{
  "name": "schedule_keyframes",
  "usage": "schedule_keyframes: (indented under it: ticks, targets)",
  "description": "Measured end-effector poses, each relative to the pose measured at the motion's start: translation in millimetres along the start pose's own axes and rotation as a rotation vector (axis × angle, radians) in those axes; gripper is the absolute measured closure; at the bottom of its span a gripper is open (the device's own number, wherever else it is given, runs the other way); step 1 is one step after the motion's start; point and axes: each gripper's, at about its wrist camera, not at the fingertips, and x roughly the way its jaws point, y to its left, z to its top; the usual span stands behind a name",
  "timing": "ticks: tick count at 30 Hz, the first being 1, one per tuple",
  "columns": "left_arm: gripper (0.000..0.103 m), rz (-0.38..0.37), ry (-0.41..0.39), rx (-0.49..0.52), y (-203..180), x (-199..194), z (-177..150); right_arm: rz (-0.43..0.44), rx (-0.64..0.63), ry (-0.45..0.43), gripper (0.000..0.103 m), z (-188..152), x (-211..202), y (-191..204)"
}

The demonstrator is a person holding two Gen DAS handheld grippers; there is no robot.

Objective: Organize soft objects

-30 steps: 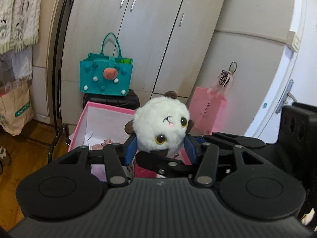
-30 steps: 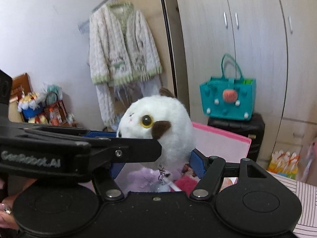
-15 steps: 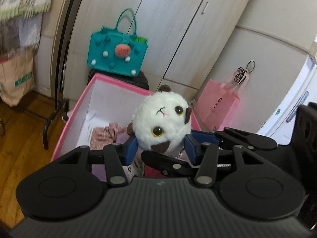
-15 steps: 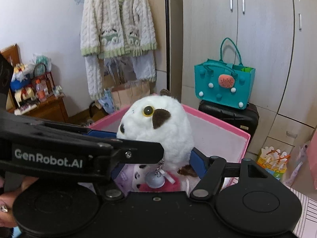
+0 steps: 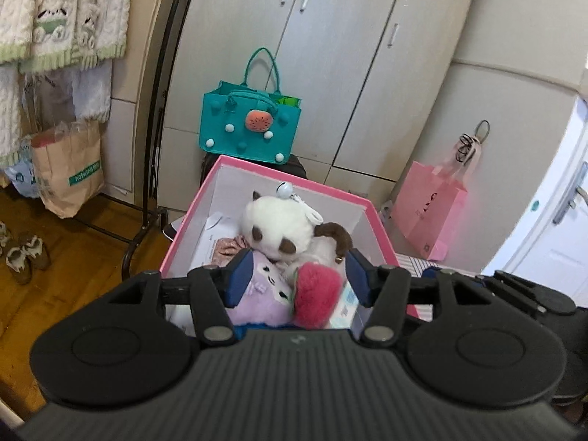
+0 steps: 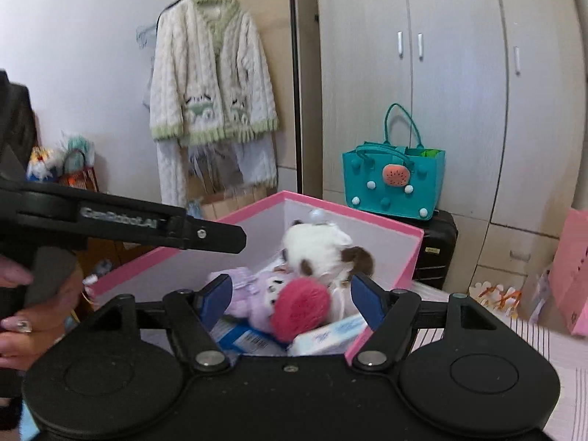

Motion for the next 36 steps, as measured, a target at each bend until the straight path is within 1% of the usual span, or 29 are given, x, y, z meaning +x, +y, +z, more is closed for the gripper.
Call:
schedule_keyframes:
  ticks: [2,5,8,13,15,19,22,25,27,31,32,35,36]
  targets:
    - [0.046,-0.009,0.002,0.028,-6.9,-9.4,-2.3,-0.021,0.021,0.011,0.027,-4.0,-9.6,0.7]
    - [0.045,-0.003,0.0,0.069,-18.4,-24.2,-6.4,-0.057,0.022,0.013,0.027,-8.3,-27.9,2.7]
    - [0.038,0.001,-0.01,0.097,-28.1,-40.1,-10.7,-0.065,0.017,-0.011,0.023,-10.3,-48.1,8.4]
    - [0.03,0.012,-0.033,0.12,-40.8,-68.0,-18.1,-0.101,0.038,-0.034,0.023,-15.0,-76.0,13.8]
    - [0.022,0.017,-0.05,0.124,-44.0,-79.0,-21.8,-0.115,0.051,-0.048,0.023,-19.0,-88.4,15.0]
    - [0.019,0.043,-0.1,0.13,-52.1,-100.6,-35.5,-0.15,0.073,-0.077,0.023,-28.3,-116.6,18.1]
    - [0.018,0.035,-0.11,0.138,-58.3,-112.7,-45.3,-0.18,0.071,-0.094,0.023,-35.5,-138.9,22.4]
    - [0.013,0.014,-0.13,0.163,-67.6,-124.4,-54.0,-0.22,0.07,-0.105,0.018,-39.2,-154.6,26.4]
    - [0.013,0.011,-0.157,0.186,-74.4,-131.8,-60.2,-0.229,0.066,-0.111,0.016,-44.0,-163.9,28.7]
    - [0.013,0.022,-0.169,0.207,-83.8,-141.5,-69.4,-0.271,0.073,-0.117,0.014,-53.6,-176.0,32.6]
    - [0.012,0.027,-0.172,0.207,-85.3,-143.0,-71.5,-0.286,0.077,-0.117,0.012,-55.8,-178.4,32.9]
    - [0.006,0.039,-0.174,0.191,-86.3,-147.3,-78.0,-0.31,0.075,-0.134,0.0,-64.8,-188.2,34.6]
    - [0.003,0.043,-0.17,0.188,-86.3,-147.9,-80.1,-0.329,0.084,-0.135,0.0,-66.4,-190.7,35.0]
